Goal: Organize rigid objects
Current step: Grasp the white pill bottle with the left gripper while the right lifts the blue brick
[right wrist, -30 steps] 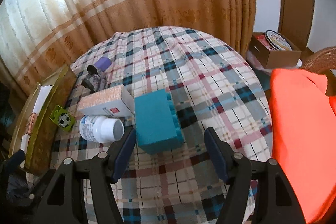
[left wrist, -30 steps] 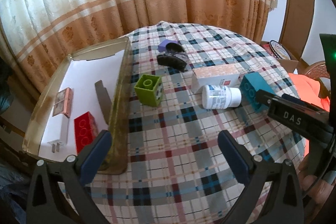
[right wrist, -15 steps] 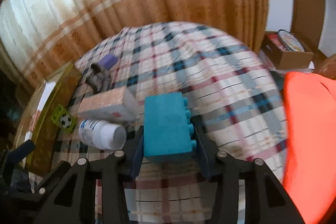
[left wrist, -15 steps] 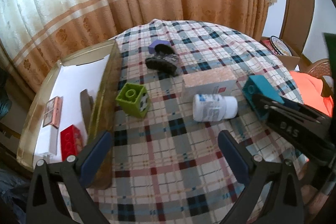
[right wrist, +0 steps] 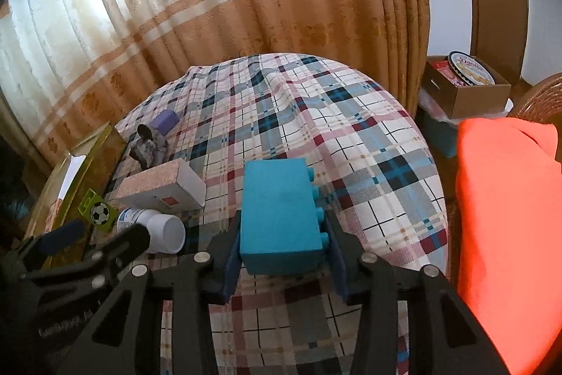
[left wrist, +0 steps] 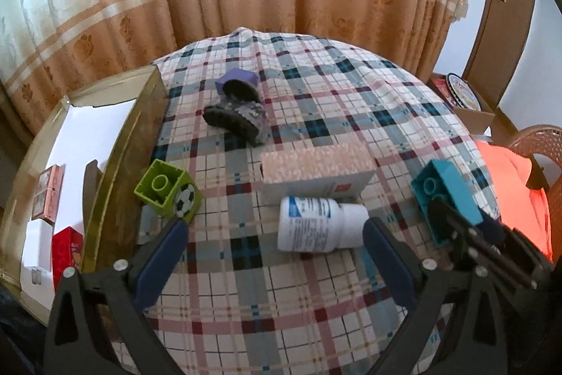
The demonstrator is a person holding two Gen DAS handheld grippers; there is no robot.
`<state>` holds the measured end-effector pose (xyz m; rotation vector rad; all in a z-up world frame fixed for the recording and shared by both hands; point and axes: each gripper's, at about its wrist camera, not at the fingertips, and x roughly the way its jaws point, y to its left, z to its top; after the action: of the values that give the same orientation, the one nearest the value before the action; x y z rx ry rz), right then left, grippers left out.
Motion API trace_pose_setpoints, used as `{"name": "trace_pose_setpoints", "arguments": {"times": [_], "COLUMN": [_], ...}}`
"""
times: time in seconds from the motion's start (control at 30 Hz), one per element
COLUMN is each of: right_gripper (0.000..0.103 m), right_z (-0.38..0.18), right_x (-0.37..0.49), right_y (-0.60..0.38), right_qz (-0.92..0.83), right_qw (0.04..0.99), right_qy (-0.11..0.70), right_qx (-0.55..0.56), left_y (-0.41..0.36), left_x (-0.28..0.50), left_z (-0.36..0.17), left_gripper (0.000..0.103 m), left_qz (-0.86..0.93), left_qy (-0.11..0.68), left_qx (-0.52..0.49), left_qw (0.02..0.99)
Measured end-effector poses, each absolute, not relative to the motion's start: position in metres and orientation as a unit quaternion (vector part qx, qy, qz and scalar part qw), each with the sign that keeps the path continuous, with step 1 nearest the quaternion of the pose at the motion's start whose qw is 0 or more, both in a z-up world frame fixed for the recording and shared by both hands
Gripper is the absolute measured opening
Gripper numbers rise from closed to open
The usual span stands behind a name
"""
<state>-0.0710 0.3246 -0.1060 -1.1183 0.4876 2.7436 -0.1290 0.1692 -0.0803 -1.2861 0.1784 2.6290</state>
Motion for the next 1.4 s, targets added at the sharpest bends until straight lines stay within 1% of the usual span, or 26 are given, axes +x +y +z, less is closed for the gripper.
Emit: {"name": "trace_pose_setpoints", "arguments": {"times": [0.2,0.27,0.47,0.6,0.63,0.67,0.7,0.77,0.83,0.9,1.03,1.23,1.4], "right_gripper": [0.045,0.045,0.045,0.045,0.045,0.045,0.046,0.046,0.046,0.046,0.046,0.046,0.046], "right_z": [-0.107,-0.107,-0.105,-0.105,-0.105,-0.105,-0.105,-0.105,-0.105,-0.105,-0.106,-0.104,-0.099], "right_x": [-0.065,-0.060,-0.046,-0.046,-0.047,-0.048,-0.047,-0.048,-0.048,-0.048,-0.048,-0.049,-0.046], "right_y": [0.327,0.330,0.335,0.335,0.334,0.333,0.332,0.330,0.328,0.326,0.322,0.320,0.319], "right_qz": [0.915,0.916,0.918,0.917,0.917,0.917,0.917,0.918,0.918,0.919,0.921,0.917,0.912], "right_qw": [0.064,0.059,0.056,0.055,0.056,0.057,0.058,0.059,0.063,0.067,0.074,0.080,0.081], "right_qy": [0.174,0.186,0.196,0.195,0.193,0.191,0.189,0.181,0.174,0.169,0.156,0.148,0.166], "right_qx": [-0.358,-0.350,-0.341,-0.343,-0.345,-0.346,-0.346,-0.349,-0.350,-0.351,-0.350,-0.361,-0.365], "left_y": [0.171,0.172,0.178,0.186,0.186,0.183,0.177,0.169,0.167,0.168,0.169,0.157,0.152], "left_x": [-0.137,-0.139,-0.141,-0.142,-0.144,-0.146,-0.149,-0.150,-0.149,-0.145,-0.139,-0.130,-0.114], "left_z": [-0.086,-0.087,-0.088,-0.099,-0.104,-0.108,-0.110,-0.111,-0.110,-0.109,-0.108,-0.099,-0.091], "left_gripper": [0.101,0.102,0.102,0.102,0.100,0.094,0.089,0.082,0.074,0.059,0.057,0.057,0.057], "left_qz": [0.886,0.888,0.885,0.878,0.874,0.870,0.869,0.869,0.874,0.877,0.881,0.884,0.887], "left_qy": [0.056,0.065,0.071,0.097,0.100,0.097,0.076,0.050,0.056,0.061,0.074,0.059,0.077], "left_qx": [-0.446,-0.444,-0.445,-0.455,-0.464,-0.473,-0.478,-0.480,-0.471,-0.460,-0.449,-0.443,-0.432], "left_qw": [0.109,0.105,0.121,0.112,0.103,0.098,0.106,0.109,0.109,0.122,0.128,0.137,0.143]}}
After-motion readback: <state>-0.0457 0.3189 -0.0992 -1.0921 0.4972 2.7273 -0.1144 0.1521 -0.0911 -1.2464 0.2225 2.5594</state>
